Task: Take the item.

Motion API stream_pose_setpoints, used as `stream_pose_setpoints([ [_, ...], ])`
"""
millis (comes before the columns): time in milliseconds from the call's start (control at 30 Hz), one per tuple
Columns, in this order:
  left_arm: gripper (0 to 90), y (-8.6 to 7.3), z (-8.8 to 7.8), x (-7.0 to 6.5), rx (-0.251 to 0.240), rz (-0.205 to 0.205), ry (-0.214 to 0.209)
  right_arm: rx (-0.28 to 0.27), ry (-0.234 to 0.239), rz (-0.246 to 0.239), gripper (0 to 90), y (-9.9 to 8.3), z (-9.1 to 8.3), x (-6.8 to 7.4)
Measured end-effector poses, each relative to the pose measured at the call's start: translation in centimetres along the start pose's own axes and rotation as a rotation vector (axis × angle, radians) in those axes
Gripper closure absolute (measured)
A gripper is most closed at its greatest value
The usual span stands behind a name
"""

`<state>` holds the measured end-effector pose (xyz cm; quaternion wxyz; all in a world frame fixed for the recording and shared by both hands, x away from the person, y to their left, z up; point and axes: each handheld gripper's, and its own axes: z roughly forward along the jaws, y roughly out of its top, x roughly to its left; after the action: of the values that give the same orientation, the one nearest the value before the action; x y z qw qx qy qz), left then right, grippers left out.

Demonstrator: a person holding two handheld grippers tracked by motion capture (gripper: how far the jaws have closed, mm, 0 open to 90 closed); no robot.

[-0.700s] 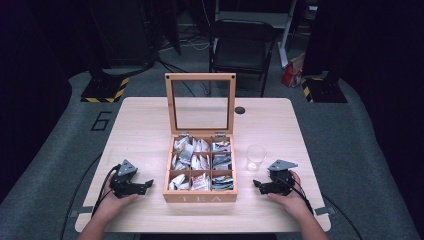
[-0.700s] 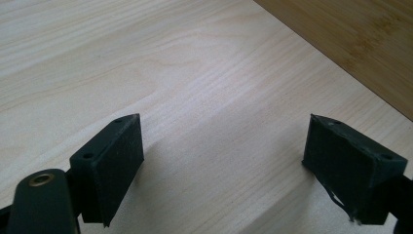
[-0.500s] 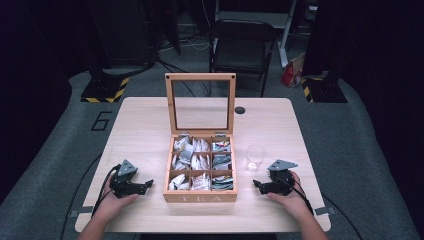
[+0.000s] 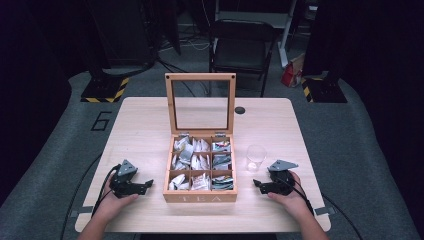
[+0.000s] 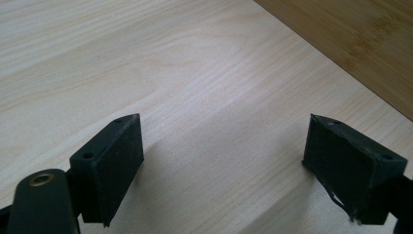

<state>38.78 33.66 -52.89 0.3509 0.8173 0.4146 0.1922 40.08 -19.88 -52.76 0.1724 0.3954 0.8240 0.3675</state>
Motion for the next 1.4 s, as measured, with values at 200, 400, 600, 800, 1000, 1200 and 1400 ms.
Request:
stream_pose_setpoints([
  [200,14.1,0.0,0.0,0.0,-0.001,-0.001,0.0,0.001,-0.003,0.017,30.9,0.1,-0.3,-0.1],
  [400,14.1,0.0,0.0,0.0,-0.001,0.0,0.0,-0.027,-0.002,0.014,32.0,0.5,-0.7,0.0],
  [600,14.1,0.0,0.0,0.0,-0.001,0.0,0.0,-0.05,-0.012,0.019,32.8,1.0,-1.6,-0.2],
  [800,14.1,0.0,0.0,0.0,-0.001,-0.001,0.0,-0.06,-0.004,0.038,33.6,1.1,-2.1,-0.3],
  [1000,14.1,0.0,0.0,0.0,-0.001,-0.001,0.0,-0.049,-0.007,0.045,35.3,1.4,-2.7,-0.3],
  [1200,14.1,0.0,0.0,0.0,-0.002,0.0,0.001,-0.056,-0.001,0.047,35.3,1.7,-3.2,-0.4],
  [1400,14.1,0.0,0.0,0.0,0.004,0.008,-0.002,-0.073,0.02,0.054,36.5,2.3,-4.3,-0.3],
])
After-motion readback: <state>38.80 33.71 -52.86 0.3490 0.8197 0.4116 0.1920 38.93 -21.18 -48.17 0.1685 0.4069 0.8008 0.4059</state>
